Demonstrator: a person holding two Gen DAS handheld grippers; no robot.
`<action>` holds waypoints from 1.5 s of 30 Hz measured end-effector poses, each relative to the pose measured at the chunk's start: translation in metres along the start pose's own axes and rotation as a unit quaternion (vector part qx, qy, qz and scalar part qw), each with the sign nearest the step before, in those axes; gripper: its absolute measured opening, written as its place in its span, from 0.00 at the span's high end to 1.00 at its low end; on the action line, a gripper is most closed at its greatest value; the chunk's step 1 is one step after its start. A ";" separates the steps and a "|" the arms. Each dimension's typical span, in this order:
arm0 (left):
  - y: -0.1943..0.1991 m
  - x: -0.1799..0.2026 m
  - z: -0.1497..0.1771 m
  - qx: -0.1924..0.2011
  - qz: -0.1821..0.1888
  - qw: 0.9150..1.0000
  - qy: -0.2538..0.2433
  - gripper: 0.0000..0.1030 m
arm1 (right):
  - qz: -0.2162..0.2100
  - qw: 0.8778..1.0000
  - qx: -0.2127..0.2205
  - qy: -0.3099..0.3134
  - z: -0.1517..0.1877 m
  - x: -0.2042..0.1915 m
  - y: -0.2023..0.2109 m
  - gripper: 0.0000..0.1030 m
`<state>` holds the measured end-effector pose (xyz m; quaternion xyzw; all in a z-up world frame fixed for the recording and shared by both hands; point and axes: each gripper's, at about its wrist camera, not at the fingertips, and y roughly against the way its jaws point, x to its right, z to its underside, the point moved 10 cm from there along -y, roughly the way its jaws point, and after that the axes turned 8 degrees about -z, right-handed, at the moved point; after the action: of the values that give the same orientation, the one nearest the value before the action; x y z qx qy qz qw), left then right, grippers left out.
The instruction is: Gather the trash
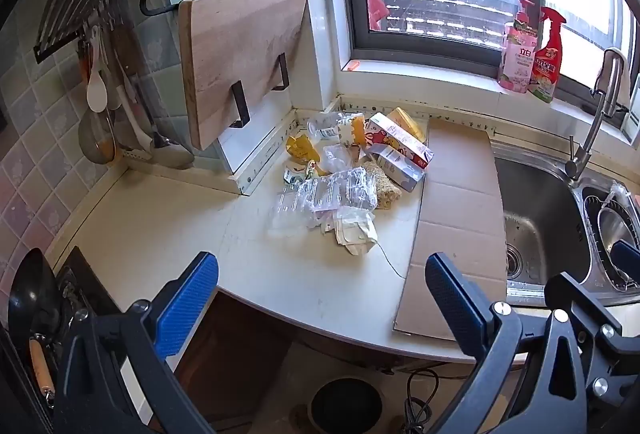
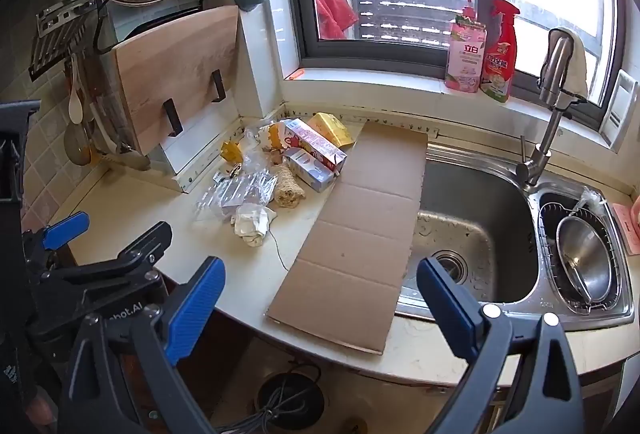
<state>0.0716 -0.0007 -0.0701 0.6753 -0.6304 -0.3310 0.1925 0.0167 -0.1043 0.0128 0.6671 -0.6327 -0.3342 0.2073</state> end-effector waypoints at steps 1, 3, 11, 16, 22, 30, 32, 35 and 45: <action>0.000 0.001 0.000 -0.003 0.004 1.000 -0.001 0.01 | 0.006 1.000 -0.001 0.006 0.000 0.001 0.000 0.06; 0.001 0.002 0.000 0.000 0.006 1.000 -0.003 0.01 | 0.006 1.000 -0.002 0.005 0.000 0.001 0.000 0.06; -0.001 0.001 0.007 -0.001 0.004 1.000 -0.002 0.01 | 0.003 1.000 -0.002 0.002 0.004 -0.004 -0.001 0.06; 0.000 -0.002 0.005 -0.001 0.009 1.000 -0.001 0.01 | 0.000 1.000 -0.003 -0.002 0.005 -0.004 -0.002 0.06; 0.000 -0.002 0.003 -0.002 0.004 1.000 -0.001 0.01 | -0.002 1.000 -0.005 -0.006 0.008 -0.002 -0.004 0.06; -0.003 -0.002 0.005 -0.011 0.011 1.000 -0.006 0.01 | -0.007 1.000 -0.007 -0.016 0.007 -0.003 -0.003 0.06; -0.003 -0.003 0.005 -0.013 0.010 1.000 -0.006 0.01 | -0.007 1.000 -0.007 -0.015 0.007 -0.004 -0.004 0.06; -0.003 -0.005 0.005 -0.013 0.007 1.000 -0.005 0.01 | -0.008 1.000 -0.008 -0.017 0.008 -0.004 -0.005 0.06; 0.002 -0.007 0.005 -0.008 0.004 1.000 -0.004 0.01 | -0.013 1.000 -0.005 -0.012 0.008 -0.007 -0.002 0.06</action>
<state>0.0668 0.0064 -0.0713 0.6701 -0.6309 -0.3380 0.1969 0.0129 -0.0960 0.0071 0.6703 -0.6246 -0.3480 0.1990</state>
